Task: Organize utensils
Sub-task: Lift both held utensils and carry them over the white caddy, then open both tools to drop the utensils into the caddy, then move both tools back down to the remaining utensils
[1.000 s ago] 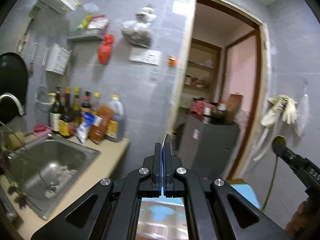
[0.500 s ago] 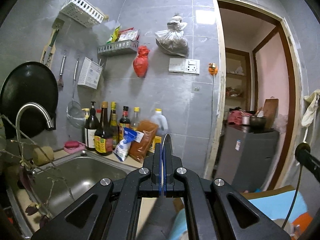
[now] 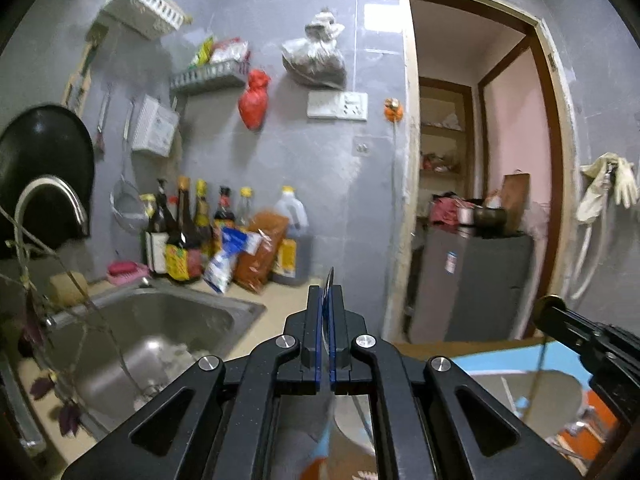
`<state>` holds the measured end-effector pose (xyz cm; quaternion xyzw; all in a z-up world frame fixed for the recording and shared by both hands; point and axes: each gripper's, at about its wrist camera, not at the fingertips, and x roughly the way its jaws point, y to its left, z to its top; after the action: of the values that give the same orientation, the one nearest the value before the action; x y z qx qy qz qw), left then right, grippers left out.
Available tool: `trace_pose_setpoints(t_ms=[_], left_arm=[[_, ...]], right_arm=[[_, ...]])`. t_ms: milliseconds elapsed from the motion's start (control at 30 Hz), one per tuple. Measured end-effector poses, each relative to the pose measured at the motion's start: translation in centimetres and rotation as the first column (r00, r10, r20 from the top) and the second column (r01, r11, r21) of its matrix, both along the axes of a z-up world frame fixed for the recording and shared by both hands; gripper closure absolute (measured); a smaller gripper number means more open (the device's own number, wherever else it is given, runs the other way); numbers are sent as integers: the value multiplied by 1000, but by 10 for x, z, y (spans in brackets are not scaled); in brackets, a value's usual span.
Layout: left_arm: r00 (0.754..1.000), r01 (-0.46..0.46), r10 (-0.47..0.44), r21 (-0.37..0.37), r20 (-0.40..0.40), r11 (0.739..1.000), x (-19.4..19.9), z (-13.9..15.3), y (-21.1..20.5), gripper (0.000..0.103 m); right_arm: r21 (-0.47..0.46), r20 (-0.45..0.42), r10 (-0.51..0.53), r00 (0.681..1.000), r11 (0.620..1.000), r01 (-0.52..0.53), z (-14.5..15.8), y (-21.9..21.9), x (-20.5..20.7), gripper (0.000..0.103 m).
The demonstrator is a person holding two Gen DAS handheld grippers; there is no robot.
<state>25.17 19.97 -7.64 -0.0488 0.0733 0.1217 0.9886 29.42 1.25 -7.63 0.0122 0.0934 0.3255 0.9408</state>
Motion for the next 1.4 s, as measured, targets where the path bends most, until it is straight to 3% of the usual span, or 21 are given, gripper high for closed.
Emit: trace_pose_setpoints(t_ms=[233,333,433,500,633,700,867,967,1200,1400], left_arm=[[983,152,-166,-155,-84,976,-8,11,4,96],[977,179,-198,-197,-84,964,-14,21,1,77],[971,203,-225,-229,-77,952,-21,36,-5,72],[969,211,-234,-234,-77,949,-25,47,-11,66],[965,241,-257,-218,-46,946,-38,71,-29,43],[964,250,-262,-202,-33,947,-44,82,-41,31],[965,257,-261,-172,2,951,-57,101,-69,5],[965,261,-262,-154,14,953,-62,105,-85,5],[954,301,-300,-74,15,951,-66,98,-132,4],[949,312,-315,-82,-30,947,-63,78,-160,4]], right_arm=[[39,-65,9,998,999,-6,9,-12,-6,85],[64,-79,9,997,998,-4,19,-20,-11,84],[90,-80,-8,997,996,15,33,-30,-19,77],[108,-72,-30,997,994,37,45,-41,-26,59],[122,-57,-61,997,990,67,68,-63,-39,47],[128,-42,-83,996,988,88,78,-76,-46,28],[128,-23,-136,990,982,138,97,-108,-62,16],[124,-8,-171,985,977,171,102,-127,-72,0],[104,17,-237,971,967,234,103,-164,-90,0],[74,-6,-283,959,956,283,88,-192,-90,0]])
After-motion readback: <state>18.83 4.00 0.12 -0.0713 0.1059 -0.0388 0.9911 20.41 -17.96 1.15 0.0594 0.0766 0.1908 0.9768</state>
